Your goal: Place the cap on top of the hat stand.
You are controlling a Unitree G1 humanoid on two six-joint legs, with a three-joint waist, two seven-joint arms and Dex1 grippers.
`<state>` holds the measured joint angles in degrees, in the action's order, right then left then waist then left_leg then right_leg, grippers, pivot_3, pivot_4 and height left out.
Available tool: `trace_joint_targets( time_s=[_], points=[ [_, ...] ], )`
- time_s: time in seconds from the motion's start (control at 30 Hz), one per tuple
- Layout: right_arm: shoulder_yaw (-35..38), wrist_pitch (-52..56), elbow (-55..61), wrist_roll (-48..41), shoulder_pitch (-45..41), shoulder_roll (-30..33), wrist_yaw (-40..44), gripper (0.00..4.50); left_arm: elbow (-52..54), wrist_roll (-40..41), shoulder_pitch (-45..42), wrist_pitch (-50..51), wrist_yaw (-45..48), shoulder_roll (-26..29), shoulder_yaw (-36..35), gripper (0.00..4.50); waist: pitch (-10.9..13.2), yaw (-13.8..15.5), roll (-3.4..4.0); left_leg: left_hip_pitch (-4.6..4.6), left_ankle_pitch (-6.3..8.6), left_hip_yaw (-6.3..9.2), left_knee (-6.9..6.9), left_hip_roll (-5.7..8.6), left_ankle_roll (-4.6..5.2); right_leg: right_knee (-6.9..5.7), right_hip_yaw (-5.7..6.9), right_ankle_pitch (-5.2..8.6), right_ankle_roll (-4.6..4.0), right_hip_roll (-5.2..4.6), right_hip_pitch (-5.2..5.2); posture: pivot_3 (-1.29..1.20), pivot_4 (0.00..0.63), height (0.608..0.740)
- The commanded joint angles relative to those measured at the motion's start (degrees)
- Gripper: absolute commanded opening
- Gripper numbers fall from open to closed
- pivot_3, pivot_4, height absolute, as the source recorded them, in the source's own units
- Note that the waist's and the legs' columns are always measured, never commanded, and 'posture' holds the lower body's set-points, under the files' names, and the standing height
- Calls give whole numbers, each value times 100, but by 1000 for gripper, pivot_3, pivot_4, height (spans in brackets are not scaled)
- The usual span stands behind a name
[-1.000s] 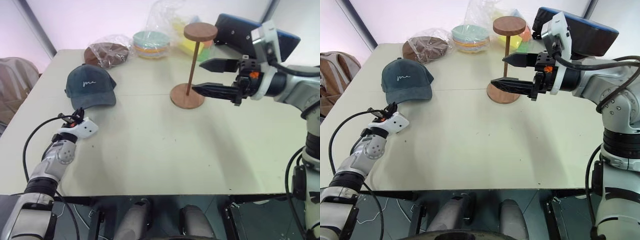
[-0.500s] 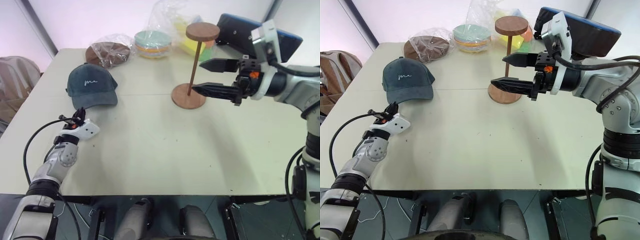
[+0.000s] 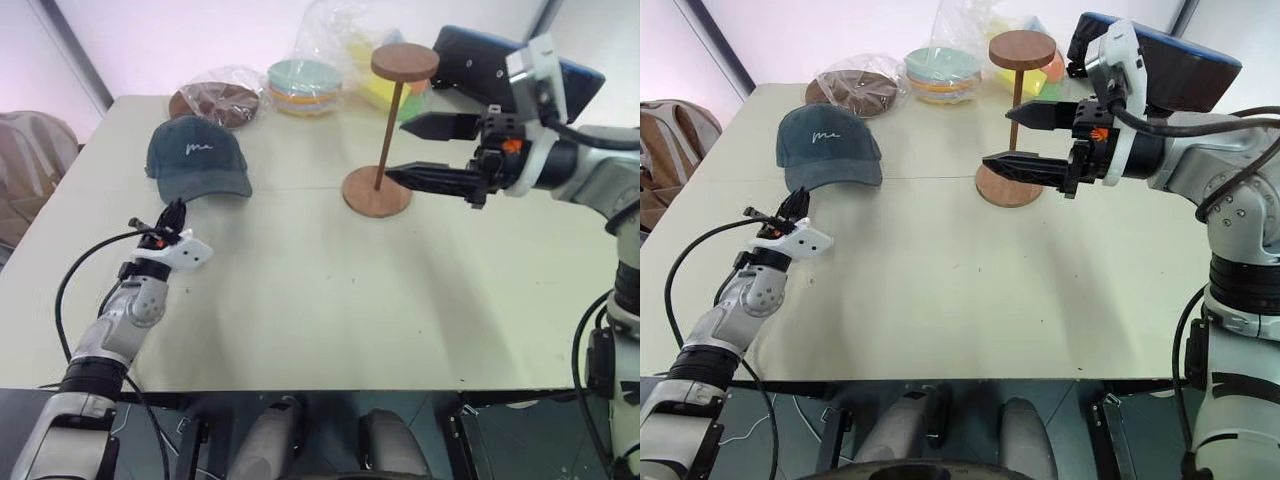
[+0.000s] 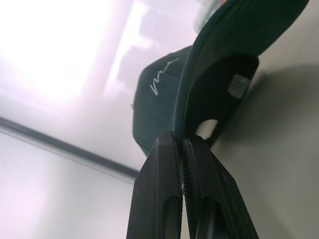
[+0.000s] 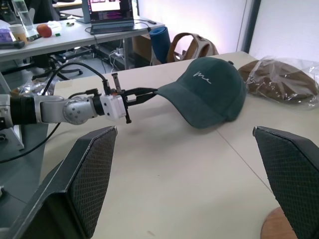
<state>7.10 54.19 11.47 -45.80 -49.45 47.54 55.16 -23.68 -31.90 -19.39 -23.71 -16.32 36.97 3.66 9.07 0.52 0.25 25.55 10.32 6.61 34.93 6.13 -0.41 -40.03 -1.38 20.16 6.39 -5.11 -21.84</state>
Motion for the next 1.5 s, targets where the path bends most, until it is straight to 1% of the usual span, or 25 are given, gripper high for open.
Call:
trace_joint_targets(
  time_s=[0.03,0.27,0.47,0.67,1.03,1.23,1.5],
  points=[
    [194,-123,-23,12,-145,198,91,4500,730,104,-3,188,59,-30,-247,41,0,4,0,1,0,0,0,0,0,0,0,0,0,0,0,0,150,740],
    [319,-209,-199,118,32,523,226,4500,1633,181,-66,590,286,-231,-426,41,1,4,-2,2,0,-1,0,0,0,0,0,0,0,1,0,0,150,740],
    [437,-310,-348,261,344,754,284,4500,2046,235,-657,954,494,-432,-494,41,9,25,-15,4,0,-1,6,-1,0,0,3,0,0,2,2,0,150,740],
    [625,-416,-514,342,543,896,280,4500,2052,301,-1480,1172,652,-802,-329,41,12,16,-21,6,0,-1,11,-1,0,1,9,0,0,5,3,0,150,740],
    [831,-473,-612,382,701,910,198,4500,1865,181,-2372,1181,702,-1732,196,41,24,26,-41,7,-1,-2,17,-3,1,0,12,0,1,9,7,0,150,740],
    [841,-501,-572,376,773,882,140,4500,1576,74,-2785,1073,629,-2051,459,41,27,19,-45,6,0,-3,18,-2,2,0,13,-1,2,10,8,0,150,740],
    [885,-485,-481,323,838,866,56,4500,1304,-121,-3084,889,519,-2333,758,41,29,17,-48,6,-1,-4,19,-2,2,0,12,-1,3,10,8,0,150,740]
  ],
)
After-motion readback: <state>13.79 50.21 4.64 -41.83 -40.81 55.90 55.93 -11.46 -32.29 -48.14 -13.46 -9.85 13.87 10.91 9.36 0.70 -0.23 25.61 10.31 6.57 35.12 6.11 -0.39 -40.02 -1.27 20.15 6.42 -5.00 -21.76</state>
